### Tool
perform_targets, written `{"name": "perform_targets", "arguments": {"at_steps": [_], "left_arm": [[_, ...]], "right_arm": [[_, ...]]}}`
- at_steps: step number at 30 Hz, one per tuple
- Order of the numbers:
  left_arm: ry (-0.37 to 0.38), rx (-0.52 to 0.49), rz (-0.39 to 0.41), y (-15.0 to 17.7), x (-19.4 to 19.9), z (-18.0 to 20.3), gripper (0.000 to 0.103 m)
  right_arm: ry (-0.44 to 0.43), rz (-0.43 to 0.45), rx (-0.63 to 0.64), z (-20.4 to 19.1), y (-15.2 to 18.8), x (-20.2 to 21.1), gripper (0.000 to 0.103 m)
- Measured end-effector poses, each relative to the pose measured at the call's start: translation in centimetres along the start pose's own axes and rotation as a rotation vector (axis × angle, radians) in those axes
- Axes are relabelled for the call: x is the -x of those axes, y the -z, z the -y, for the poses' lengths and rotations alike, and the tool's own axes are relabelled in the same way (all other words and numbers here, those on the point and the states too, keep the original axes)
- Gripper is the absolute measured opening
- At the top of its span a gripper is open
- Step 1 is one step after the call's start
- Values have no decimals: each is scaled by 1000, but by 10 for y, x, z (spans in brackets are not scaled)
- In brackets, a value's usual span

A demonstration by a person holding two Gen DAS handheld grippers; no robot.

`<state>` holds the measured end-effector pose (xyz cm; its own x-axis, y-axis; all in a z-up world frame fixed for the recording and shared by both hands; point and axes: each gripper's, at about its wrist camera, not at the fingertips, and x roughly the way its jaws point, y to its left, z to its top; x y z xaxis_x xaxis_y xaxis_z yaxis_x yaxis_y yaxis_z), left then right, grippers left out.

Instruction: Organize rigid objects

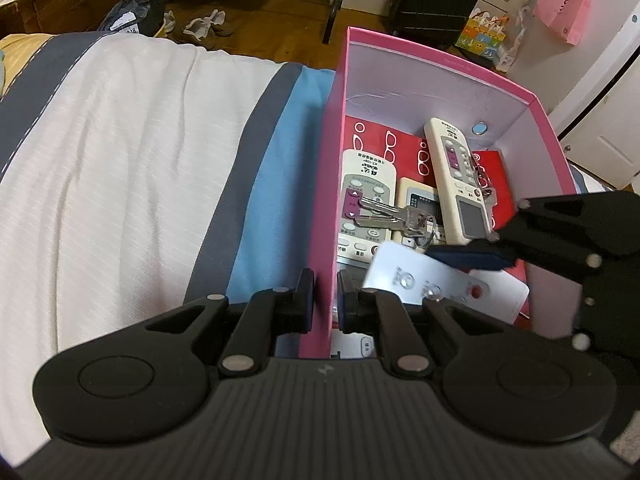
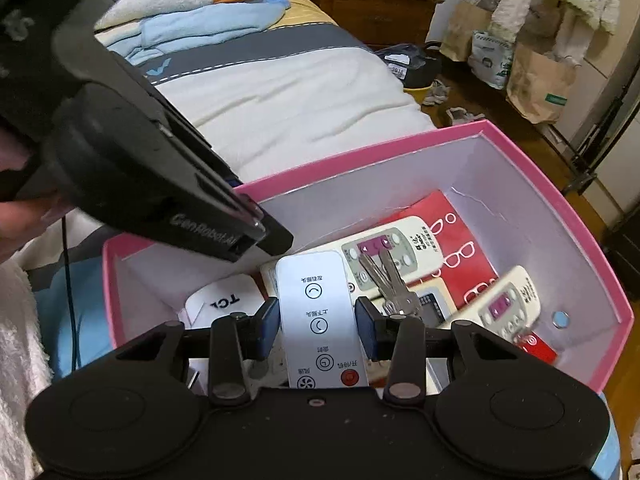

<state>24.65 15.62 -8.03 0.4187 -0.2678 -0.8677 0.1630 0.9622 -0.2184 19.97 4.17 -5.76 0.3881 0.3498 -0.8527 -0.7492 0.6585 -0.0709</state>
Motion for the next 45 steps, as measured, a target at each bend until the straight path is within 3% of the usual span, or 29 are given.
{"name": "perform_targets", "arguments": {"at_steps": [3, 6, 17, 22, 32, 37, 43, 45], "left_arm": [[1, 2, 0, 0, 0, -1, 9], [-2, -1, 0, 0, 0, -1, 9], [-21, -14, 3, 1, 1, 4, 9], [-37, -13, 10, 10, 10, 8, 9], [-87, -38, 98, 41, 60, 20, 10], [-142, -84, 78, 50, 76, 33, 11], [-140, -165, 87, 59, 111, 62, 20], [-142, -202, 96, 64, 121, 77, 29]], "right_arm": [[10, 23, -24, 2, 2, 2, 52], [-28, 51, -97, 10, 8, 10, 52], [-13, 191, -302, 9, 53, 70, 52], [15, 222, -357, 3, 69, 96, 52], [105, 307, -514, -1, 112, 149, 52], [165, 313, -584, 1, 138, 165, 56], [227, 331, -585, -8, 155, 189, 57], [243, 340, -595, -11, 159, 196, 58]]}}
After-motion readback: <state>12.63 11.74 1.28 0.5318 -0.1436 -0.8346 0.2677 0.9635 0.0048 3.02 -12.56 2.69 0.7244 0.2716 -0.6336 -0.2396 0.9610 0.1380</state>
